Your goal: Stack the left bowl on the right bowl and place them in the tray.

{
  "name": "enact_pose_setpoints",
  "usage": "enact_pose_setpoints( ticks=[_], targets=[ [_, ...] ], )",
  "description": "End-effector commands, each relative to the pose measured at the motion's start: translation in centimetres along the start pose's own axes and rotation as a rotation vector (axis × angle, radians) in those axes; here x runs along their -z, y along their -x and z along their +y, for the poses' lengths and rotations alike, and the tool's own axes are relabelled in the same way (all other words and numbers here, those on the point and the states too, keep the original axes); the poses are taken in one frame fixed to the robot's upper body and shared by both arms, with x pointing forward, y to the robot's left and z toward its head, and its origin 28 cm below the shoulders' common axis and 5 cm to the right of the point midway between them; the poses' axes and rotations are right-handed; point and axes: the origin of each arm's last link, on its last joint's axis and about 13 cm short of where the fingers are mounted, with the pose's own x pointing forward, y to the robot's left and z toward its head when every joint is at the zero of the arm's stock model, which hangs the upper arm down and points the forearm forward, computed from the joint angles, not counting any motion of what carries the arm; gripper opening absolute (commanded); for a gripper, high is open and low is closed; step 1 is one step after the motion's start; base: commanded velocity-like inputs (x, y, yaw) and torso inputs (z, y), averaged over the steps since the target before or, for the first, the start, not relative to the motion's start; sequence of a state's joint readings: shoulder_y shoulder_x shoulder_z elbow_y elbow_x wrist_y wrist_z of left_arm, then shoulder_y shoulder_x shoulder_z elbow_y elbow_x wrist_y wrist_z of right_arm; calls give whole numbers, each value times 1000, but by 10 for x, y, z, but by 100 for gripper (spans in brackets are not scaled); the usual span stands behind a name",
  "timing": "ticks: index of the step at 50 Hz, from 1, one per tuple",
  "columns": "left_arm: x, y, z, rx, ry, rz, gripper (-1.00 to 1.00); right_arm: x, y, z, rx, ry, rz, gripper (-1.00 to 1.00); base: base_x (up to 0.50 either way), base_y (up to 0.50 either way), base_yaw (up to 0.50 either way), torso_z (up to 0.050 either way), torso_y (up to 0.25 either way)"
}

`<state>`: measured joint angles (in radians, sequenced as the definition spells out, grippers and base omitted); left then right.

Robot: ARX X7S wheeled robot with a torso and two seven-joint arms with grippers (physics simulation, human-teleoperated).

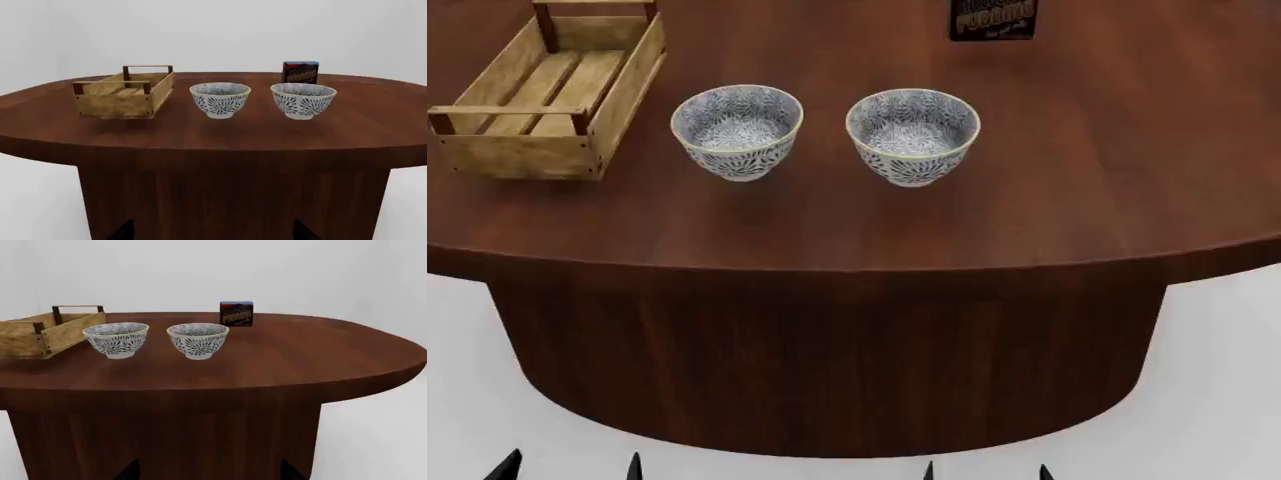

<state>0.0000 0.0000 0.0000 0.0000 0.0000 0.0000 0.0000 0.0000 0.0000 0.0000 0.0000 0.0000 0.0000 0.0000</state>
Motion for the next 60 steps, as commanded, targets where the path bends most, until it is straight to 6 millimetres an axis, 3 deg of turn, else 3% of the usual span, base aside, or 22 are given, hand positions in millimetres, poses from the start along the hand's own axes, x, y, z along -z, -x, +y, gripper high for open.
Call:
enact_pose_setpoints(
  ticks=[1,21,34,44,50,60],
  targets=[
    [0,0,0,0,0,0,100,0,0,0,0,0,0,100,0,0,0,0,0],
    [-6,2,2,-14,4,-19,100,1,3,-2,-3,4,14,100,0,0,0,0,0],
    [-65,-4,9,-23,-5,-151,100,-56,-9,-1,-12,44,-116,100,0,0,0,0,0],
    [-111,-9,12,-27,-7,-233,100,-91,-5,-12,0,99,-170,100,0,0,0,0,0],
    [-131,-4,15,-41,-17,-258,100,-116,1,-19,15,134,-199,100,0,0,0,0,0],
    [-173,22,24,-87,-34,-337,100,-158,18,-31,98,169,-252,100,0,0,0,0,0]
  ],
)
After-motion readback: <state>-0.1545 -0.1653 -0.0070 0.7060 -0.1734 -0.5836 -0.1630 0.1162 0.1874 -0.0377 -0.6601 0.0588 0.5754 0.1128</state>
